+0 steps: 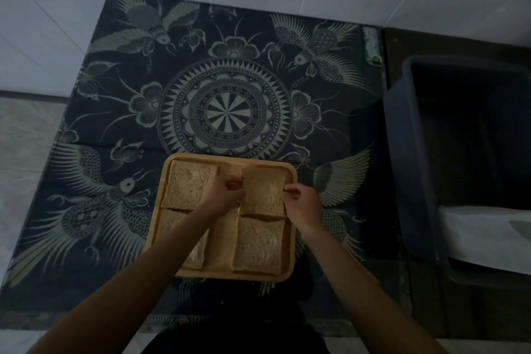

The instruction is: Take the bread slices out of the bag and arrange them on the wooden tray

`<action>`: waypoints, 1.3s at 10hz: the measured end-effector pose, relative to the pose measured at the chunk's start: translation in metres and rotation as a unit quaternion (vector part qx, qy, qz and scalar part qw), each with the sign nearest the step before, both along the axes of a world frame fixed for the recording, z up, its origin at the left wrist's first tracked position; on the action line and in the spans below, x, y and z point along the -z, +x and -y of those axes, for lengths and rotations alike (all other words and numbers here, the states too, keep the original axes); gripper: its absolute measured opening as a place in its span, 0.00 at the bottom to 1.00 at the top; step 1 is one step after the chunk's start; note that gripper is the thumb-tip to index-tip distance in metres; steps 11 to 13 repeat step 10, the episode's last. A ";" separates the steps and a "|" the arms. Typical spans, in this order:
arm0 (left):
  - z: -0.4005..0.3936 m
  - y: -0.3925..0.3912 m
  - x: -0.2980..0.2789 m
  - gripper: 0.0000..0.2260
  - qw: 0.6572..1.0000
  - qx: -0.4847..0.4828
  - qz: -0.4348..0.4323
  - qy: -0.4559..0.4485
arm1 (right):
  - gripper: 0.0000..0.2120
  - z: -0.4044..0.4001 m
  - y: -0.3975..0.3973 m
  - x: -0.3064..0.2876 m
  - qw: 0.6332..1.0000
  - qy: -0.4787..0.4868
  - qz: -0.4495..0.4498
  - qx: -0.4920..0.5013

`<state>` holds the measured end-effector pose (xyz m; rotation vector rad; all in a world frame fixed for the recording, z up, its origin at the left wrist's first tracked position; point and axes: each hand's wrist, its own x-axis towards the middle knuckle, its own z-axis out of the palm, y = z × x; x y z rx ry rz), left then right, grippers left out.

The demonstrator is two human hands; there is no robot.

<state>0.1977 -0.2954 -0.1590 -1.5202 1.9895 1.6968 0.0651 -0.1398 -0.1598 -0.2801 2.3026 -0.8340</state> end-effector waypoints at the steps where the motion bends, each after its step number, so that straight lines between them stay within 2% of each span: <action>1: 0.000 -0.002 0.001 0.10 1.000 0.013 0.000 -0.028 | 0.12 0.000 0.003 0.002 1.000 0.009 -0.022 -0.013; 6: -0.010 0.001 0.005 0.12 0.990 0.010 -0.028 -0.139 | 0.12 0.001 0.009 0.001 0.998 0.024 -0.054 -0.029; 8: -0.008 0.004 0.000 0.15 0.990 0.048 -0.017 -0.135 | 0.13 0.002 0.006 -0.012 0.998 0.037 -0.032 -0.044; 10: -0.007 0.008 -0.013 0.13 0.977 0.079 -0.021 -0.198 | 0.14 -0.002 0.000 -0.036 0.993 0.031 -0.072 -0.085; 13: -0.007 0.008 -0.013 0.13 0.977 0.079 -0.021 -0.198 | 0.14 -0.002 0.000 -0.036 0.993 0.031 -0.072 -0.085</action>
